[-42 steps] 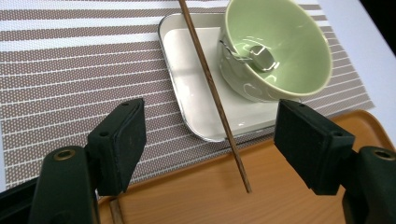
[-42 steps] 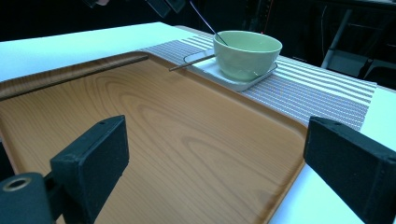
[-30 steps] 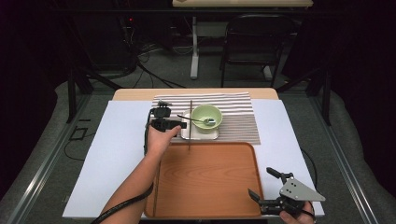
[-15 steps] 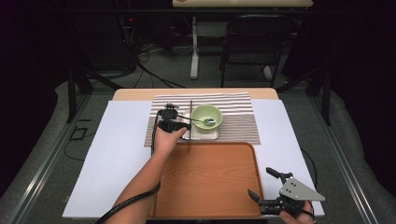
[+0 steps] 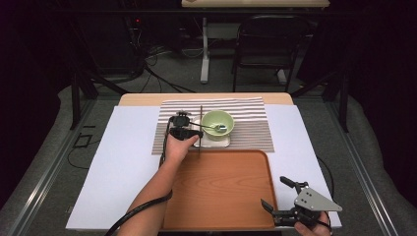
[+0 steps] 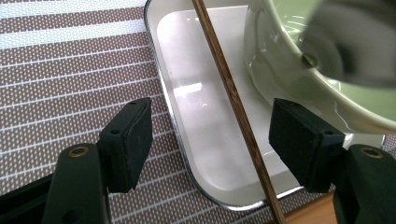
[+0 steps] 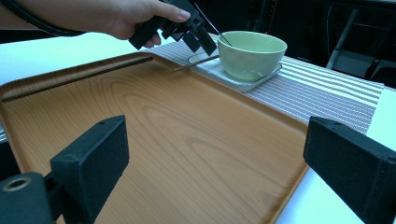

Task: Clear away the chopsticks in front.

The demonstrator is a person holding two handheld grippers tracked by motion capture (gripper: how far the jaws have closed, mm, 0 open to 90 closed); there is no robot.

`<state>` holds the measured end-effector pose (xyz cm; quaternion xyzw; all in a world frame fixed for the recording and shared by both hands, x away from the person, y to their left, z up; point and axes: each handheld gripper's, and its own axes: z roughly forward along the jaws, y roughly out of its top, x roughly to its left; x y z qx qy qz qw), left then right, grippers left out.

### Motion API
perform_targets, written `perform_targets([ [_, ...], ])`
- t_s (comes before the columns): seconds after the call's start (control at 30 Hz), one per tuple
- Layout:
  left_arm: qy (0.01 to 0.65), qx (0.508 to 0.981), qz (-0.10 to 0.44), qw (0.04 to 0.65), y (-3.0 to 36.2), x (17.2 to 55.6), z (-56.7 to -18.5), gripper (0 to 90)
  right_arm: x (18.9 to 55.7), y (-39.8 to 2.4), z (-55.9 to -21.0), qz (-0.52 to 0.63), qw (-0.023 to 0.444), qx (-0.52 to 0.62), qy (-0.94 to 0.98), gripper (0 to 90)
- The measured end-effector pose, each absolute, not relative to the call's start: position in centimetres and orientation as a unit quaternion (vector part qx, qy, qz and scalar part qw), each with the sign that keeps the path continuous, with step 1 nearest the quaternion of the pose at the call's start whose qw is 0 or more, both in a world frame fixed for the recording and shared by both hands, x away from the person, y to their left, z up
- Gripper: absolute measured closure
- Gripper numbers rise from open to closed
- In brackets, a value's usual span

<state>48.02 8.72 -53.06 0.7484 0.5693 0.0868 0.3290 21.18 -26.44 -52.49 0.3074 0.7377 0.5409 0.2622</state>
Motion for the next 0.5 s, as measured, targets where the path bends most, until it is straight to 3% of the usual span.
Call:
perform_targets([
  [0.23, 0.565, 0.748, 0.094, 0.334, 8.84, 48.53, -53.69, 31.9, 21.22, -26.47, -52.51, 0.541, 0.263, 0.307, 0.738, 6.7],
  [0.5, 0.578, 0.739, 0.094, 0.333, 9.26, 48.72, -54.14, 45.6, 21.24, -26.43, -52.54, 0.54, 0.262, 0.306, 0.739, 7.1],
])
